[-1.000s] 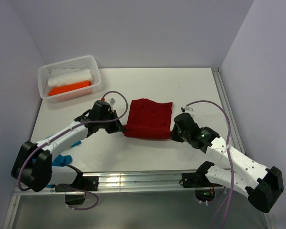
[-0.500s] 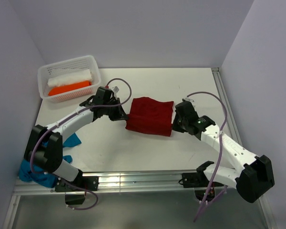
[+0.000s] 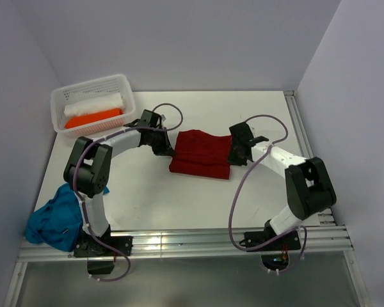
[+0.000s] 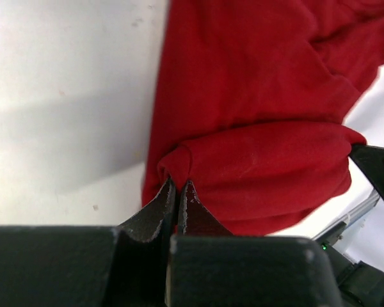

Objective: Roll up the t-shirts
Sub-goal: Roll the tshirt

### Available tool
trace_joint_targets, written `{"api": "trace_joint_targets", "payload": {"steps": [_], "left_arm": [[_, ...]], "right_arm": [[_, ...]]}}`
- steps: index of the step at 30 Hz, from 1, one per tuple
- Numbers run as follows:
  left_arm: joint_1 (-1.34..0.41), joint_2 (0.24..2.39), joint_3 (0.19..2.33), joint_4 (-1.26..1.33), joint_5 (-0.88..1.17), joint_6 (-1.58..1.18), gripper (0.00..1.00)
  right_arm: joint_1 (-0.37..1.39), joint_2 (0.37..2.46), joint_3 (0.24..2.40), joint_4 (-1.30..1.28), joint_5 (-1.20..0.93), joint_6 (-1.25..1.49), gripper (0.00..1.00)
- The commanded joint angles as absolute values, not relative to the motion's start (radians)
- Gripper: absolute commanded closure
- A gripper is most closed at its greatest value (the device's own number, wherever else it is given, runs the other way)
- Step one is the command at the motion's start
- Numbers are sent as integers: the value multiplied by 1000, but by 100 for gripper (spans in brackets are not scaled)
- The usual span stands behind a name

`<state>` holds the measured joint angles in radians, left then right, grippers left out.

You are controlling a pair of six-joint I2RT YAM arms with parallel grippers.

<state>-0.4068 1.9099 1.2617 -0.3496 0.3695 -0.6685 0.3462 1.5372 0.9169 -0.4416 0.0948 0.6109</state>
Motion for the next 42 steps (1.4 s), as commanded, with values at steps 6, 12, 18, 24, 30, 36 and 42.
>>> {"api": "trace_joint_targets", "payload": {"steps": [6, 12, 18, 24, 30, 36, 42], "left_arm": [[-382, 2022, 1353, -367, 246, -609, 100], [-382, 2068, 1425, -379, 215, -594, 100], [-382, 2094, 1505, -374, 273, -577, 100], [-400, 2079, 1537, -358, 290, -564, 69], [-402, 1912, 1462, -299, 276, -572, 42], [-399, 1728, 1448, -363, 252, -555, 17], [-382, 1553, 1350, -425, 207, -561, 1]], "right_arm": [[388, 1579, 859, -405, 135, 606, 100], [521, 1511, 766, -406, 137, 656, 100], [714, 1425, 667, -407, 158, 803, 99], [770, 1350, 647, -417, 170, 831, 82], [769, 1232, 690, -497, 212, 810, 63], [772, 1026, 733, -519, 226, 686, 34], [793, 998, 764, -420, 88, 520, 20]]}}
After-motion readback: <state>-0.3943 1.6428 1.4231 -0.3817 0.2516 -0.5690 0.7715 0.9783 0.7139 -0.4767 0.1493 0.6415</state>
